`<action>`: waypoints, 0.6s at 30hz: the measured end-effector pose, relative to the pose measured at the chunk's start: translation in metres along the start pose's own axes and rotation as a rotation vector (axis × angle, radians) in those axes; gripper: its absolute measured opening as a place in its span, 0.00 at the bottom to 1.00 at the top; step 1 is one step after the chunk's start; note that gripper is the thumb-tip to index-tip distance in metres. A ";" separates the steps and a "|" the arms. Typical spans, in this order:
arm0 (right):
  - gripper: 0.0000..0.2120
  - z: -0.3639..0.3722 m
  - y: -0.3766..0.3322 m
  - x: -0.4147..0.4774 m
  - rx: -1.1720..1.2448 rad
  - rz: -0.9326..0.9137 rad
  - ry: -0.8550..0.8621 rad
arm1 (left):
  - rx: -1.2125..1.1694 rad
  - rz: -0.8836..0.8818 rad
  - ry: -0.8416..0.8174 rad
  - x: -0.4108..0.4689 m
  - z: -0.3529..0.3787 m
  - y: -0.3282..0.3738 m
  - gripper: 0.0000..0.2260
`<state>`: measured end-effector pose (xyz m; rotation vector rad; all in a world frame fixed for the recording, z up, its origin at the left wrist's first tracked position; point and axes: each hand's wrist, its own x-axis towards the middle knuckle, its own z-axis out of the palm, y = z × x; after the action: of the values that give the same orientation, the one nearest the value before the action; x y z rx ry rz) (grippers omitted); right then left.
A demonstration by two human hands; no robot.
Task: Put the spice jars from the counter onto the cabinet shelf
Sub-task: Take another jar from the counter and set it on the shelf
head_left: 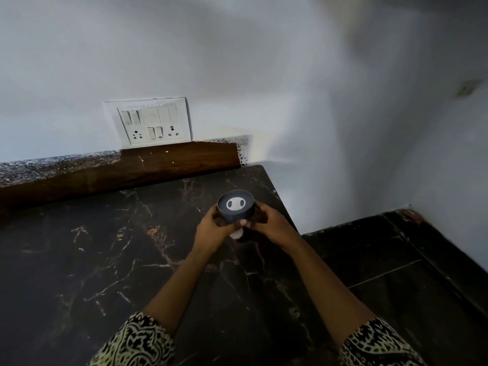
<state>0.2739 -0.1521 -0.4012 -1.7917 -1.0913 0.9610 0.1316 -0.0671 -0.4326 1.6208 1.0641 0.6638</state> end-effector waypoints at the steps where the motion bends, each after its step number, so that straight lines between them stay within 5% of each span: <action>1: 0.32 -0.004 -0.011 -0.004 -0.004 -0.030 0.018 | -0.033 0.023 0.008 0.000 -0.006 0.013 0.34; 7: 0.25 -0.029 -0.078 -0.025 0.072 -0.283 0.152 | -0.176 0.157 0.026 -0.014 -0.039 0.101 0.31; 15: 0.32 -0.045 -0.133 -0.037 0.289 -0.445 0.010 | -0.183 0.257 -0.038 -0.031 -0.071 0.190 0.24; 18: 0.35 -0.043 -0.146 -0.039 0.306 -0.472 0.097 | -0.067 0.309 -0.031 -0.036 -0.071 0.202 0.31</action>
<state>0.2545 -0.1553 -0.2455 -1.2439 -1.1644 0.6995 0.1185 -0.0801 -0.2164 1.7478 0.7666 0.8650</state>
